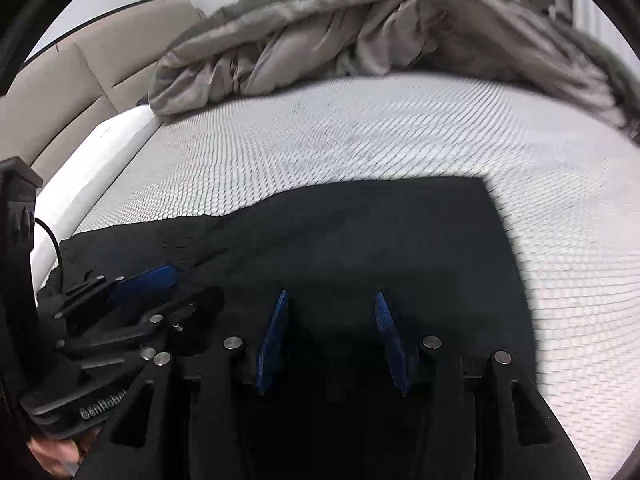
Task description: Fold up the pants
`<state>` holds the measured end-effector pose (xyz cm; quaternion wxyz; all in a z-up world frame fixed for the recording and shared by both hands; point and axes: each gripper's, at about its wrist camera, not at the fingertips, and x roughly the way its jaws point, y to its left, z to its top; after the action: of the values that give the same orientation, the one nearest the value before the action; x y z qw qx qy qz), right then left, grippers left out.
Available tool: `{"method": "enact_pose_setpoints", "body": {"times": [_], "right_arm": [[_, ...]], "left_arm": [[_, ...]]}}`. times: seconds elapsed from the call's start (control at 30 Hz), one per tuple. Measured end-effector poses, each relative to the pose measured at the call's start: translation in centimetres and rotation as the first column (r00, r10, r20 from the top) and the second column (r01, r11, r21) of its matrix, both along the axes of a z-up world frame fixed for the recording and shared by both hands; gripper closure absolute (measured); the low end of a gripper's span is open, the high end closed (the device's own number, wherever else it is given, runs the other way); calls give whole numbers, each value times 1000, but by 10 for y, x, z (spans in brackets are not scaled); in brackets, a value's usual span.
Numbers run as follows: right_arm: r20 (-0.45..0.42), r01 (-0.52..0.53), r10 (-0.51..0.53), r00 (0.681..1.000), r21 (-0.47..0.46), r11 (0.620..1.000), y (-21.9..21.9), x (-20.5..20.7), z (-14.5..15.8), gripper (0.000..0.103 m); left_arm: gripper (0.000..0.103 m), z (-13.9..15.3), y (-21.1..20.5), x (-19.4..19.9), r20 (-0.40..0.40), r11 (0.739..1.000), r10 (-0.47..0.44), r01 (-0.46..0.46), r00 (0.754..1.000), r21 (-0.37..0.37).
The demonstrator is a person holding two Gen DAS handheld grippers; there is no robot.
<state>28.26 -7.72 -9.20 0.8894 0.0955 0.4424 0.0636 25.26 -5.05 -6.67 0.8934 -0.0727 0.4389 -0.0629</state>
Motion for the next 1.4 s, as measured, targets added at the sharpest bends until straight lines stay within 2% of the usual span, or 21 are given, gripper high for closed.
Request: {"method": "enact_pose_setpoints", "body": {"times": [0.07, 0.1, 0.17, 0.23, 0.37, 0.47, 0.57, 0.6, 0.63, 0.7, 0.8, 0.83, 0.87, 0.9, 0.97, 1.03, 1.13, 1.2, 1.27, 1.37, 1.4], "right_arm": [[-13, -28, 27, 1000, -39, 999, 1, 7, -8, 57], [-10, -24, 23, 1000, -99, 995, 0, 9, -9, 57], [-7, 41, -44, 999, -203, 978, -10, 9, -9, 58], [-6, 115, -120, 993, -237, 965, -27, 8, -10, 58], [26, 134, -132, 991, -175, 975, -37, 4, 3, 57], [90, 88, -85, 992, -33, 996, -28, 9, 20, 57], [77, 54, -59, 995, 64, 996, -11, 24, 13, 57], [63, 41, -47, 997, 92, 995, -7, 30, 9, 57], [40, 18, -23, 999, 116, 993, 2, 38, 1, 57], [5, 4, -4, 1000, 52, 999, 15, 46, -9, 57], [-4, 48, -48, 999, -1, 999, 4, 48, -9, 61], [0, 122, -122, 992, -110, 986, -6, 48, -9, 61], [8, 178, -180, 984, -182, 967, -15, 46, -11, 63], [4, 196, -198, 980, -153, 969, -26, 46, -11, 68], [17, 211, -210, 977, -68, 975, -36, 42, -6, 68], [58, 219, -214, 975, -120, 968, -25, 37, 6, 67], [104, 99, -91, 990, -69, 993, 5, 37, 14, 65], [78, 49, -41, 996, -102, 994, 26, 45, 6, 63], [-6, 20, -21, 1000, -166, 986, 38, 53, -14, 64], [-6, 90, -94, 996, -251, 964, 31, 47, -11, 61], [4, 145, -152, 988, -325, 934, 26, 39, -7, 60]], "left_arm": [[51, -5, 13, 4, -15, 998, 62, -62, 998, -2], [47, -9, 18, 4, -25, 997, 77, -77, 997, -4], [47, -14, 32, 6, -36, 994, 73, -76, 997, -79], [44, -12, 33, 6, -32, 996, 83, -84, 996, -38], [51, 8, 35, 3, 14, 994, 110, -110, 994, 7], [53, 29, 36, -1, 98, 992, 98, -90, 990, -89], [69, 19, 25, 6, 62, 990, 48, -39, 997, -138], [71, 10, 18, 12, 33, 990, 30, -25, 999, -137], [72, 2, 13, 16, 12, 995, 33, -32, 999, -99], [81, -7, 12, 20, 5, 998, 42, -42, 999, -51], [85, -9, 27, 19, -1, 994, 63, -63, 998, -93], [85, -10, 33, 18, -7, 993, 100, -100, 995, -60], [68, -13, 41, 17, -12, 990, 142, -142, 990, -27], [61, -15, 49, 17, -20, 986, 164, -164, 986, -38], [61, -14, 60, 15, -42, 978, 178, -182, 983, -104], [62, -3, 61, 10, -8, 978, 191, -191, 982, -82], [62, 7, 53, 0, 39, 987, 150, -147, 988, -65], [62, 4, 46, 0, 12, 992, 125, -125, 992, -33], [62, -6, 42, 1, -15, 993, 113, -112, 993, 43], [62, 1, 42, -9, -4, 992, 93, -92, 996, 82], [62, 5, 40, -10, 2, 993, 76, -76, 997, 86]]}}
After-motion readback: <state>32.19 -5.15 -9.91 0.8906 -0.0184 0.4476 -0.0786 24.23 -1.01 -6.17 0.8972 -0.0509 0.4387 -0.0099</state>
